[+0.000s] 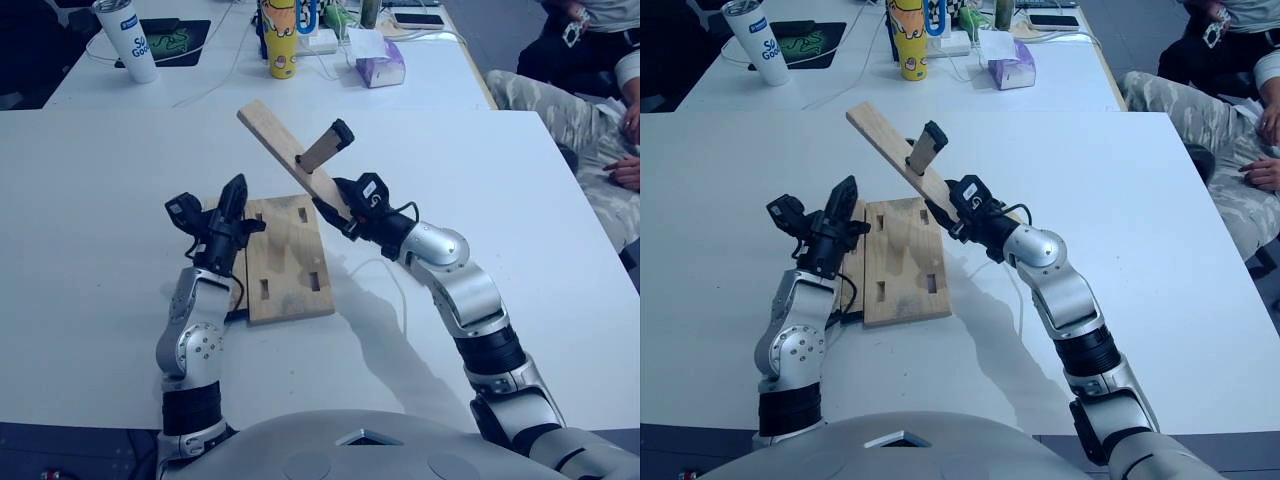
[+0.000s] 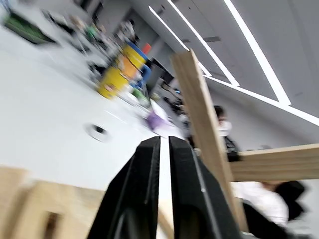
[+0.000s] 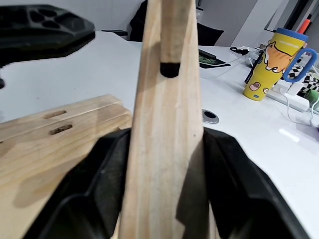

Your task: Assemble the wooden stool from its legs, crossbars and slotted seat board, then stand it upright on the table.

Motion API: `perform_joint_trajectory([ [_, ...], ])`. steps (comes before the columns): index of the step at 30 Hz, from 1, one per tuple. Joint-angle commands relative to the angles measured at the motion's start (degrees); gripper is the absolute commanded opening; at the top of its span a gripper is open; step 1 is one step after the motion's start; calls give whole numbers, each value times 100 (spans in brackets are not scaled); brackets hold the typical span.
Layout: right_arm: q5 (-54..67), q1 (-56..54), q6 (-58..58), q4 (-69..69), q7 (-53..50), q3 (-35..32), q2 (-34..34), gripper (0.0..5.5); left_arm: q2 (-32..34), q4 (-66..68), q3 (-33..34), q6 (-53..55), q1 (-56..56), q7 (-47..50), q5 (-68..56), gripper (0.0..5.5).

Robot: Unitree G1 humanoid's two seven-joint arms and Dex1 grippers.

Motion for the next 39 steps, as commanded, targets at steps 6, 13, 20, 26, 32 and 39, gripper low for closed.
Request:
perform_joint_trajectory([
  [6, 110, -89, -551, -76, 500, -35, -92, 207, 170, -193, 453, 590, -60, 163, -1480, 185],
  [13, 146, -86, -758, -80, 766, -46, -81, 207, 258, -366, 412, 721, -65, 283, -1924, 273],
  [20, 243, 26, -895, -191, 1062, -9, -131, 207, 333, -483, 307, 759, -28, 277, -2028, 375],
  [26, 305, 65, -970, -213, 1344, 18, -264, 207, 386, -439, 375, 701, -114, 371, -2120, 379],
  [32, 284, 91, -969, -215, 1412, 22, -286, 207, 419, -364, 455, 646, -225, 457, -2181, 356],
  [39, 220, 83, -1013, -150, 1379, 10, -294, 207, 445, -269, 515, 579, -295, 471, -2150, 242],
])
